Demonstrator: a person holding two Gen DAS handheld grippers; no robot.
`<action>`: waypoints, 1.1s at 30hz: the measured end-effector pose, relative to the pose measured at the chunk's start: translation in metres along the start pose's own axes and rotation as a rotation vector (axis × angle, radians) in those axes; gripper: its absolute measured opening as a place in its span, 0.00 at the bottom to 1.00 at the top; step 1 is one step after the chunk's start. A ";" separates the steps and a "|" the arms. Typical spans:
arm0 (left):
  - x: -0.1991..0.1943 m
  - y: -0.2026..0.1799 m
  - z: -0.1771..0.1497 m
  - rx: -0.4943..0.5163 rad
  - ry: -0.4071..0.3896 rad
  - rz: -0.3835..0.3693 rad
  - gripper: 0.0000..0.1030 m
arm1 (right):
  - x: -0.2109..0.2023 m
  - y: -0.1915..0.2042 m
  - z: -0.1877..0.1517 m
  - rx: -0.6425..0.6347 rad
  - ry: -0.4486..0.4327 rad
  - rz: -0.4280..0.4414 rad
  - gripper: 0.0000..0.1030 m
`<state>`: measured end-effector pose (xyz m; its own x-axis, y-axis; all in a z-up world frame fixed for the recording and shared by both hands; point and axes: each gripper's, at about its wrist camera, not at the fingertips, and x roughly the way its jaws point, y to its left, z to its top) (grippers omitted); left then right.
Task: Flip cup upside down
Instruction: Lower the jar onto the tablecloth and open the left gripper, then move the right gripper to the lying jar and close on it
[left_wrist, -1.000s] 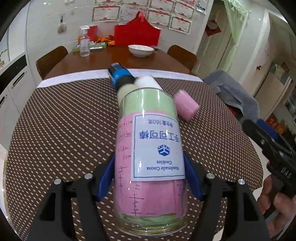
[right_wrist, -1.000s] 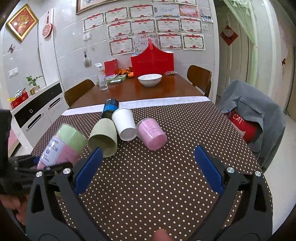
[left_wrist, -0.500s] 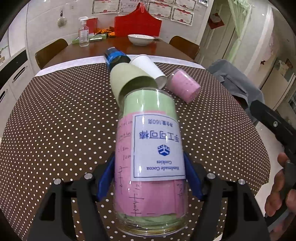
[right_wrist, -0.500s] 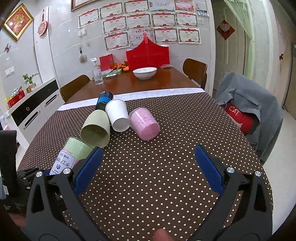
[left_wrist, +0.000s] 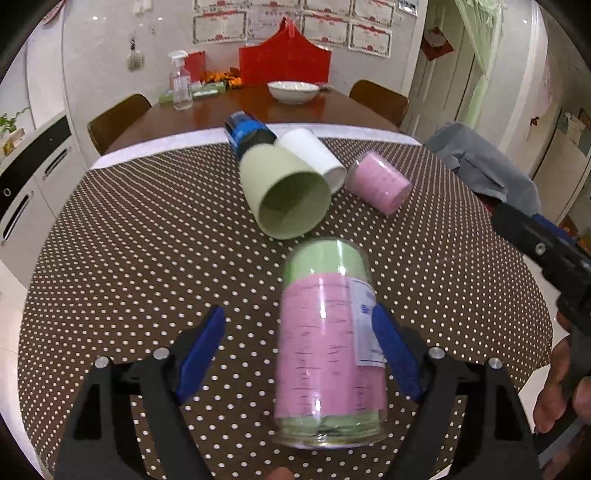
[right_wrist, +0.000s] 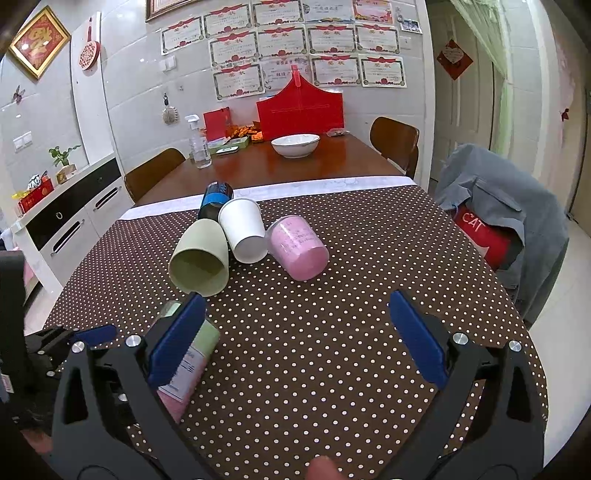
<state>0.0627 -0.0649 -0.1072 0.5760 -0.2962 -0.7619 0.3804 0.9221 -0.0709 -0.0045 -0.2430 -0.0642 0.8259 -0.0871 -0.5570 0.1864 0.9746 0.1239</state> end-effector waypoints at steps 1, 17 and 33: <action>-0.005 0.001 0.000 -0.002 -0.016 0.003 0.78 | 0.000 0.000 0.001 0.002 0.001 0.004 0.95; -0.077 0.019 0.005 0.009 -0.273 0.184 0.81 | -0.007 0.023 0.016 -0.010 0.014 0.091 0.95; -0.123 0.049 0.005 -0.030 -0.443 0.315 0.82 | -0.016 0.057 0.027 -0.054 0.022 0.148 0.94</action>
<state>0.0145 0.0158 -0.0137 0.9110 -0.0745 -0.4057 0.1227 0.9880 0.0939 0.0072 -0.1918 -0.0266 0.8304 0.0627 -0.5537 0.0336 0.9862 0.1621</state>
